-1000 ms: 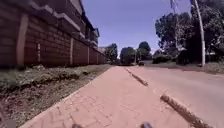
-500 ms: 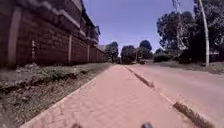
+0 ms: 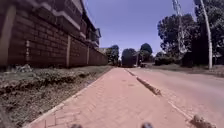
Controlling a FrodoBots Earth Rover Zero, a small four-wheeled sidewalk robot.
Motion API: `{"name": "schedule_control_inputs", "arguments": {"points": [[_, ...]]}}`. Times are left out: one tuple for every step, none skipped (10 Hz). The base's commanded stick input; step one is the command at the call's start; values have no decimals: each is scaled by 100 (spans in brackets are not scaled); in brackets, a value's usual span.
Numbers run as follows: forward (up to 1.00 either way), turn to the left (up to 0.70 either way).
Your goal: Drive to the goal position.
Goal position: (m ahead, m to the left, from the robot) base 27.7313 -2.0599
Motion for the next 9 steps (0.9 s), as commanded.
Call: {"name": "schedule_control_inputs", "arguments": {"points": [[85, 0], [85, 0], [85, 0], [85, 0], [85, 0], [85, 0], [85, 0], [85, 0], [85, 0]]}}
